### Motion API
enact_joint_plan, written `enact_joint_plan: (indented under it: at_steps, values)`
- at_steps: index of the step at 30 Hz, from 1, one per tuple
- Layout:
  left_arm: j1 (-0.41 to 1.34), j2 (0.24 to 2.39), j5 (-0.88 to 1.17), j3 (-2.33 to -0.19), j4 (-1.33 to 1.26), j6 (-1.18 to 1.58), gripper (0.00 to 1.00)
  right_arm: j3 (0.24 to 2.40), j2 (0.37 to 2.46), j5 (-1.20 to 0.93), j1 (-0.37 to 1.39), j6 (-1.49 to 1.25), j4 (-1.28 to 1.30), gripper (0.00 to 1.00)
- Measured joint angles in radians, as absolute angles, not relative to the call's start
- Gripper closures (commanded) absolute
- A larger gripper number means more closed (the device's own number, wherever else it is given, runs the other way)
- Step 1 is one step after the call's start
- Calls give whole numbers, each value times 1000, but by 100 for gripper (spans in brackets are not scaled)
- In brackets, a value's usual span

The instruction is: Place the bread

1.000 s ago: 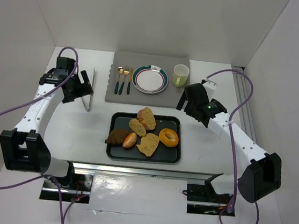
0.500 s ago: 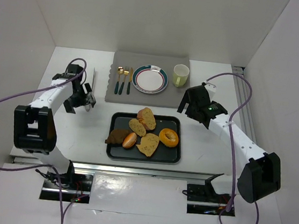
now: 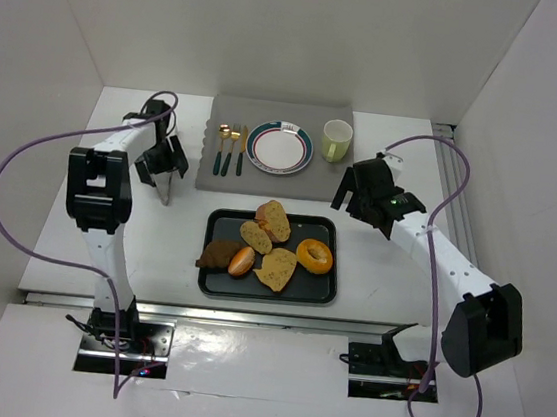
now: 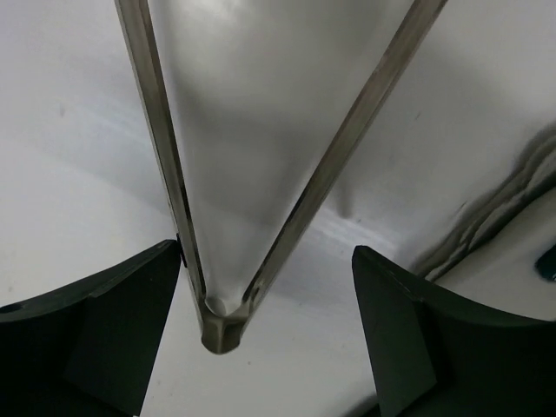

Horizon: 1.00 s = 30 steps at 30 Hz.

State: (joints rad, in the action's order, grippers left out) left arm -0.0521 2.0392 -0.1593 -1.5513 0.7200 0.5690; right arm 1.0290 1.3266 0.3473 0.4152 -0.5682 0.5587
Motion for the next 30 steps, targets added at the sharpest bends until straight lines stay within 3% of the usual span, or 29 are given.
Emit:
enact_joint_plan:
  at_steps: [8,12,14,15,17,23,30]
  values:
    - [-81,2215,-159,-1767,738,548,17,1028,1328,331,408,-568,554,0]
    - [-98,2229,-148,-1792,731,545,29,1028,1328,327,402,-568,554,0]
    - [-106,2230,-144,-1792,729,536,77,1028,1328,327,400,-568,554,0]
    - [-109,2230,-139,-1792,725,525,77,1028,1328,327,399,-568,554,0]
    - [-113,2230,-125,-1792,717,511,88,1028,1328,327,399,-571,554,0]
    - [-104,2138,-106,-1733,716,475,84,1028,1325,321,399,-575,554,0]
    - [122,1649,-94,-1547,734,406,73,1026,1293,310,398,-577,554,0]
